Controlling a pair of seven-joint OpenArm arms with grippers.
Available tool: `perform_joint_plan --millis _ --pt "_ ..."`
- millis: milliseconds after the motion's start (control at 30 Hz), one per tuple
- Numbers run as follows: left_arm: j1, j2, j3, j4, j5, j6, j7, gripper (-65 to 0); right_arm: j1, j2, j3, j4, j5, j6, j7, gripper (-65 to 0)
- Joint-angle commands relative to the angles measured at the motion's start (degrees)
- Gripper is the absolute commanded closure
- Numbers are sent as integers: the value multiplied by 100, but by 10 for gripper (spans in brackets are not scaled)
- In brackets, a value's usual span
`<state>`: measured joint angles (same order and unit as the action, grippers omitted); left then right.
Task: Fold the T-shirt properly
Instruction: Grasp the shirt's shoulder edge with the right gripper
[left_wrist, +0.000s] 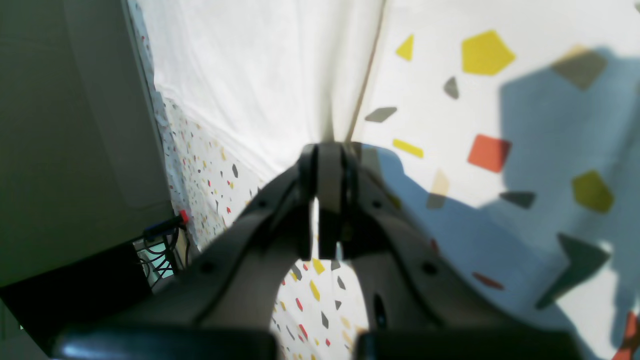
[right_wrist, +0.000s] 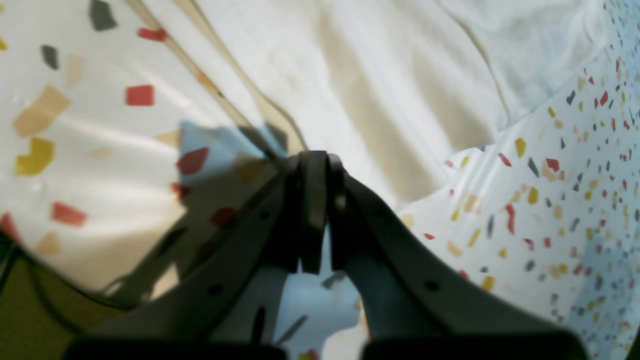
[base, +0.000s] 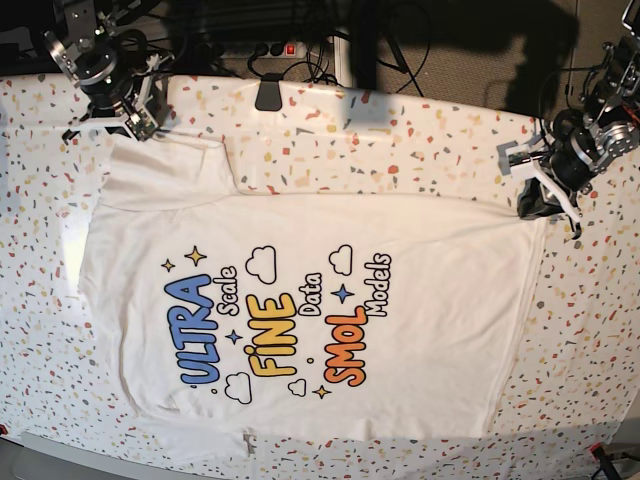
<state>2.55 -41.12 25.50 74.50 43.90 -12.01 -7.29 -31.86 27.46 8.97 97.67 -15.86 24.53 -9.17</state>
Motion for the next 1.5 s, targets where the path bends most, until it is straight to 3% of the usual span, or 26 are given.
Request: perform_joint_plan --millis 0,300,433,667,767,1133,1300,1467 --pt "0 -37 7 15 2 9 -22 0 81 76 35 144 50 -55 63 0" --pt "-7 -98 4 28 2 481 -22 0 173 81 35 595 50 -57 -245 0" --pt "-133 -96 4 28 0 522 0 0 173 81 42 752 50 -61 -275 0" --pt "-560 -94 4 26 -210 520 129 0 391 81 44 798 50 -398 -634 0" --pt "-678 -96 4 26 -562 522 219 0 507 81 44 798 52 -398 -654 0" --pt "-813 -94 7 26 -564 520 299 0 870 109 44 800 308 -398 -787 0" --pt "-813 -61 7 26 -883 520 293 0 1073 111 44 800 313 -398 -787 0" --pt "-813 -61 7 26 -953 520 295 0 1427 107 44 798 780 -396 -870 0"
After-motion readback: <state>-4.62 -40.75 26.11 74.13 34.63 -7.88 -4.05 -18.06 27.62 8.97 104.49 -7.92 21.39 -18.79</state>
